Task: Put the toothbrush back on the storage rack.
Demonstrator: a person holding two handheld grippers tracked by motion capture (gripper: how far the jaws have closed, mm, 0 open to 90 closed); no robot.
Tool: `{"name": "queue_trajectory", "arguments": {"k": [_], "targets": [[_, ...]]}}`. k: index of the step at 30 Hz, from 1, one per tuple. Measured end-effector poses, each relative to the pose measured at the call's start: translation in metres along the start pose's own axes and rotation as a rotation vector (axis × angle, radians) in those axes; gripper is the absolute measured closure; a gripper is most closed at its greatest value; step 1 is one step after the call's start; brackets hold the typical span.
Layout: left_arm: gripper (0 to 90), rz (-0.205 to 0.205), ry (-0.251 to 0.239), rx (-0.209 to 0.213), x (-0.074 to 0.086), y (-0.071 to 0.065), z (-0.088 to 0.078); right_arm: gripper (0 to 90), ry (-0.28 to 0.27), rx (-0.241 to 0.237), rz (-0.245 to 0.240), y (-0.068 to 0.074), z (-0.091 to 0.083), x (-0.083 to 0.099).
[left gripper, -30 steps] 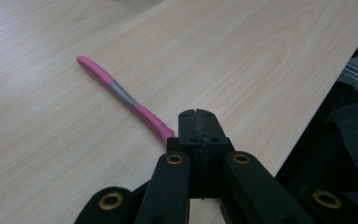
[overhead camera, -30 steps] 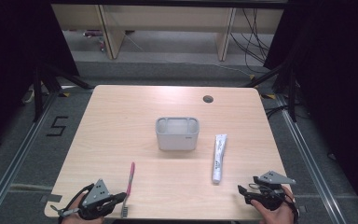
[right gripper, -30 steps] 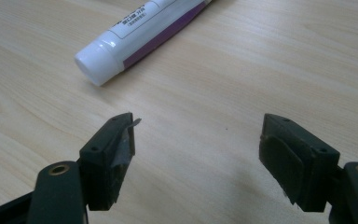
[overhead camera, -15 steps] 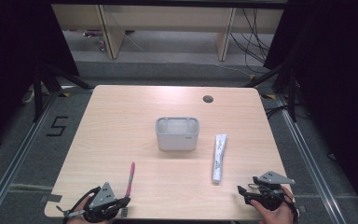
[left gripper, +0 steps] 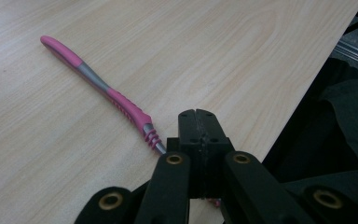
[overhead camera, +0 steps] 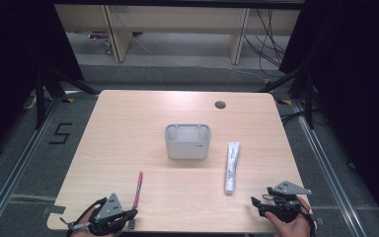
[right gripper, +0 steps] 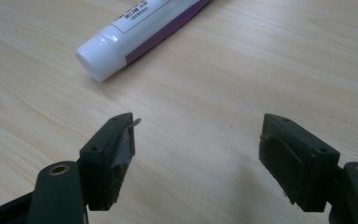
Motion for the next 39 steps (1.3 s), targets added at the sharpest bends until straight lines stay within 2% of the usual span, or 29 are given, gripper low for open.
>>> {"name": "queue_trajectory", "arguments": {"k": [3, 6, 9, 13, 15, 17, 21, 24, 29, 31, 34, 35, 36, 37, 39], "targets": [[89.6, 0.017, 0.014, 0.001, 0.002, 0.001, 0.000, 27.5, -0.004, -0.003, -0.009, 0.000, 0.001, -0.001], [89.6, 0.008, 0.011, 0.009, 0.002, -0.001, 0.001, 27.6, 0.002, -0.023, -0.001, 0.002, 0.001, 0.000], [89.6, 0.018, 0.023, 0.003, 0.003, 0.001, 0.001, 27.7, -0.001, -0.022, -0.003, 0.002, 0.002, 0.000], [89.6, 0.012, 0.014, 0.006, 0.002, 0.000, 0.001, 27.7, -0.001, -0.022, -0.004, 0.002, 0.002, 0.000], [89.6, 0.025, 0.026, -0.002, 0.003, 0.002, 0.000, 27.7, 0.004, -0.021, -0.002, 0.002, 0.001, 0.000], [89.6, 0.004, 0.014, 0.003, 0.003, 0.001, 0.000, 27.7, -0.001, -0.024, -0.004, 0.002, 0.002, 0.000], [89.6, 0.009, 0.013, -0.007, 0.003, 0.004, -0.001, 27.7, 0.002, -0.023, -0.002, 0.002, 0.001, 0.000], [89.7, 0.015, 0.031, -0.014, 0.006, 0.005, -0.003, 27.7, 0.000, -0.025, -0.003, 0.003, 0.002, 0.000], [89.7, -0.010, 0.014, -0.018, 0.006, 0.006, -0.006, 27.7, 0.001, -0.025, -0.003, 0.003, 0.001, 0.000], [89.6, 0.004, 0.030, -0.026, 0.010, 0.010, -0.007, 27.7, 0.002, -0.025, -0.003, 0.003, 0.002, 0.000], [89.6, 0.002, 0.047, -0.029, 0.013, 0.010, -0.008, 27.7, 0.001, -0.026, -0.003, 0.003, 0.002, 0.000], [89.6, -0.010, 0.041, -0.022, 0.013, 0.009, -0.007, 27.7, 0.001, -0.025, -0.002, 0.003, 0.002, 0.000], [89.6, 0.001, 0.051, -0.021, 0.015, 0.010, -0.006, 27.7, 0.001, -0.025, -0.003, 0.003, 0.002, 0.000], [89.6, -0.010, 0.057, -0.014, 0.017, 0.009, -0.005, 27.7, 0.001, -0.025, -0.002, 0.003, 0.002, 0.000], [89.6, -0.006, 0.066, -0.022, 0.018, 0.010, -0.005, 27.7, 0.003, -0.022, -0.008, 0.003, 0.001, 0.000]]}}
Point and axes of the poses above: each handheld gripper's, and its own axes: z roughly forward along the jaws, x roughly out of its underside, y roughly to its left, the point moved 10 cm from there along z, roughly forward along the jaws, and after that the axes turned 8 degrees about z, right-handed, at the moved point
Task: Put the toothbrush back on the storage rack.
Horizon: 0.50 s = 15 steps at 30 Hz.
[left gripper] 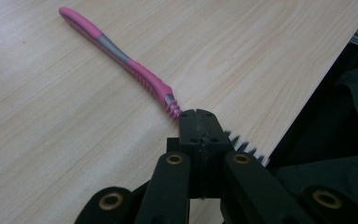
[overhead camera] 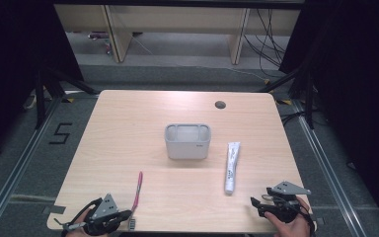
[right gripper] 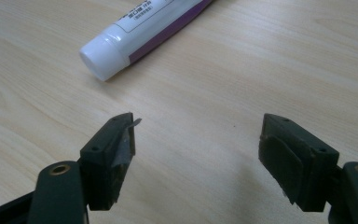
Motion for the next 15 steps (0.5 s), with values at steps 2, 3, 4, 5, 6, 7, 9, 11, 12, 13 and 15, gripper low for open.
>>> {"name": "queue_trajectory", "arguments": {"k": [2, 3, 4, 5, 6, 7, 9, 11, 12, 13, 15], "targets": [[89.6, 0.006, 0.005, 0.006, 0.001, 0.000, 0.001, 27.8, 0.004, 0.005, -0.002, 0.000, 0.000, 0.000], [89.6, -0.001, -0.001, 0.013, 0.000, -0.002, 0.002, 27.8, -0.003, 0.001, 0.001, 0.000, 0.000, 0.000], [89.6, 0.004, 0.004, 0.013, 0.000, -0.002, 0.002, 27.7, -0.004, 0.014, -0.001, -0.001, 0.000, 0.000], [89.7, 0.019, 0.017, 0.010, 0.001, -0.002, 0.003, 27.8, 0.001, 0.013, -0.003, -0.001, -0.001, 0.000], [89.6, 0.008, 0.007, 0.016, -0.001, -0.004, 0.004, 27.7, 0.002, 0.013, -0.004, -0.002, 0.000, 0.000], [89.6, 0.013, 0.011, 0.022, -0.001, -0.005, 0.005, 27.8, 0.003, 0.011, -0.003, -0.001, 0.000, 0.000], [89.6, 0.025, 0.016, 0.019, -0.003, -0.005, 0.007, 27.7, 0.005, 0.012, -0.004, -0.002, 0.000, 0.001], [89.6, 0.028, 0.005, 0.024, -0.008, -0.008, 0.010, 27.8, 0.005, 0.013, -0.003, -0.002, 0.000, 0.000], [89.6, 0.038, 0.009, 0.023, -0.009, -0.008, 0.011, 27.8, -0.002, 0.012, -0.002, -0.002, 0.000, 0.000], [89.6, 0.038, 0.014, 0.024, -0.009, -0.009, 0.012, 27.8, -0.002, 0.015, -0.001, -0.002, 0.000, 0.000], [89.5, 0.065, 0.027, 0.025, -0.010, -0.009, 0.014, 27.8, 0.003, 0.016, 0.002, -0.002, 0.000, 0.001]]}}
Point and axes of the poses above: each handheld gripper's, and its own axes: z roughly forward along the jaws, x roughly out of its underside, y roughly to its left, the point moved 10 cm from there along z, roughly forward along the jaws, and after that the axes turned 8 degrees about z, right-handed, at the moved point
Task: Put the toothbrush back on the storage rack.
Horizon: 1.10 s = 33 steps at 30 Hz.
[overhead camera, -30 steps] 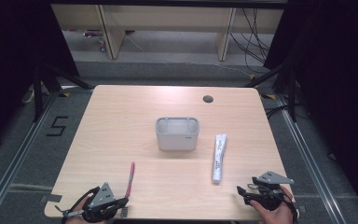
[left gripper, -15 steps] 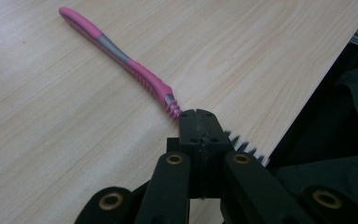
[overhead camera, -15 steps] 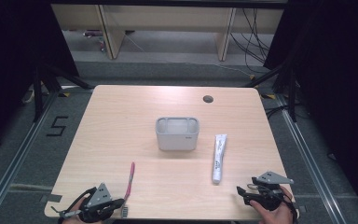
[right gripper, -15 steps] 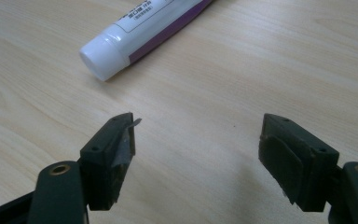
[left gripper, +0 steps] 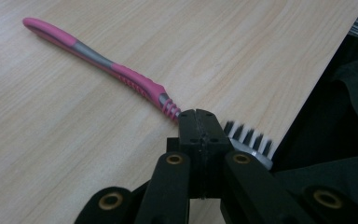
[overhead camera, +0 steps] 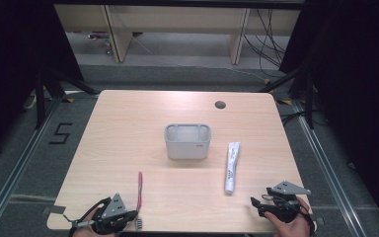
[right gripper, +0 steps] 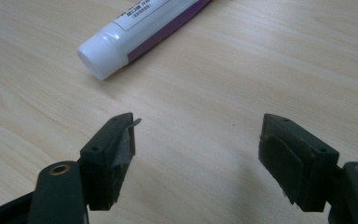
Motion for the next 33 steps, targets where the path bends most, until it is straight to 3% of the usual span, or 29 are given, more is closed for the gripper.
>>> {"name": "queue_trajectory", "arguments": {"k": [3, 11, 12, 13, 14, 15, 18, 20, 33], "targets": [[89.5, -0.016, -0.016, 0.007, -0.003, -0.003, 0.001, 27.8, 0.001, -0.007, 0.000, 0.000, 0.001, 0.000], [89.5, 0.025, 0.001, 0.005, -0.011, -0.005, 0.010, 27.8, 0.007, 0.000, -0.005, 0.000, 0.000, 0.001], [89.5, 0.009, -0.023, 0.015, -0.015, -0.007, 0.013, 27.8, 0.002, 0.000, -0.003, 0.000, 0.000, 0.000], [89.5, 0.026, -0.003, 0.005, -0.014, -0.006, 0.013, 27.8, 0.002, 0.000, -0.003, 0.000, 0.000, 0.000], [89.5, 0.017, -0.018, 0.007, -0.017, -0.008, 0.015, 27.8, 0.002, 0.000, -0.003, 0.000, 0.000, 0.000], [89.5, 0.040, -0.005, 0.001, -0.017, -0.006, 0.015, 27.7, 0.002, 0.000, -0.004, -0.001, 0.001, 0.000], [89.5, 0.037, -0.015, 0.012, -0.023, -0.009, 0.020, 27.8, 0.012, 0.000, -0.004, 0.000, 0.001, 0.001], [89.5, 0.060, -0.004, 0.003, -0.026, -0.007, 0.023, 27.8, 0.010, -0.012, -0.006, 0.001, 0.001, 0.001], [89.5, 0.106, 0.005, -0.002, -0.045, -0.002, 0.039, 27.7, 0.020, -0.024, 0.002, 0.002, 0.002, 0.002]]}}
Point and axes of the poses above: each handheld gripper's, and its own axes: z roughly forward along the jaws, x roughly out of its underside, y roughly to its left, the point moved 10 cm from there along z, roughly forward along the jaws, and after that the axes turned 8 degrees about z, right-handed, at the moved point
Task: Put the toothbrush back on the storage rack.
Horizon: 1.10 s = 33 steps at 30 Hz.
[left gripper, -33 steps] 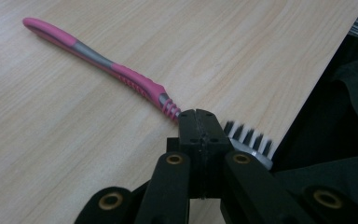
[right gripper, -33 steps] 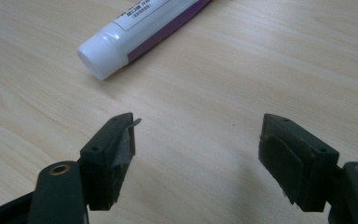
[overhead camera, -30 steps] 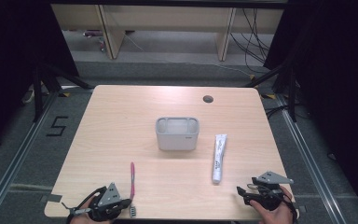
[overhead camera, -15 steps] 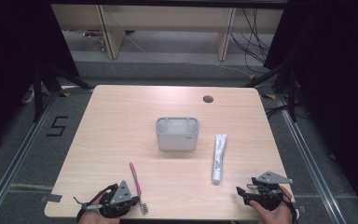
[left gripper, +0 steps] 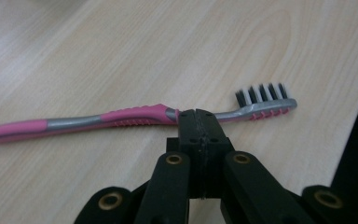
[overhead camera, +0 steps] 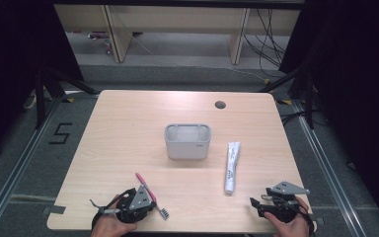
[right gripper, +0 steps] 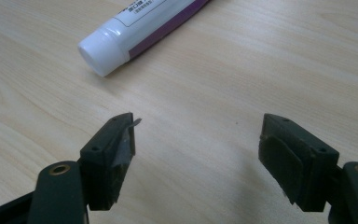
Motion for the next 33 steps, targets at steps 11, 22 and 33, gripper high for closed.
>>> {"name": "queue_trajectory", "arguments": {"k": [11, 22, 33], "targets": [[89.5, -0.010, -0.012, -0.005, -0.014, 0.011, 0.014, 27.7, -0.005, 0.018, -0.006, -0.003, -0.001, -0.001], [89.5, -0.013, -0.018, -0.009, -0.024, 0.021, 0.023, 27.7, -0.004, -0.001, 0.005, -0.001, 0.000, 0.000], [89.4, 0.005, -0.015, -0.005, -0.038, 0.021, 0.032, 27.8, -0.003, 0.005, 0.000, -0.002, 0.000, 0.000]]}}
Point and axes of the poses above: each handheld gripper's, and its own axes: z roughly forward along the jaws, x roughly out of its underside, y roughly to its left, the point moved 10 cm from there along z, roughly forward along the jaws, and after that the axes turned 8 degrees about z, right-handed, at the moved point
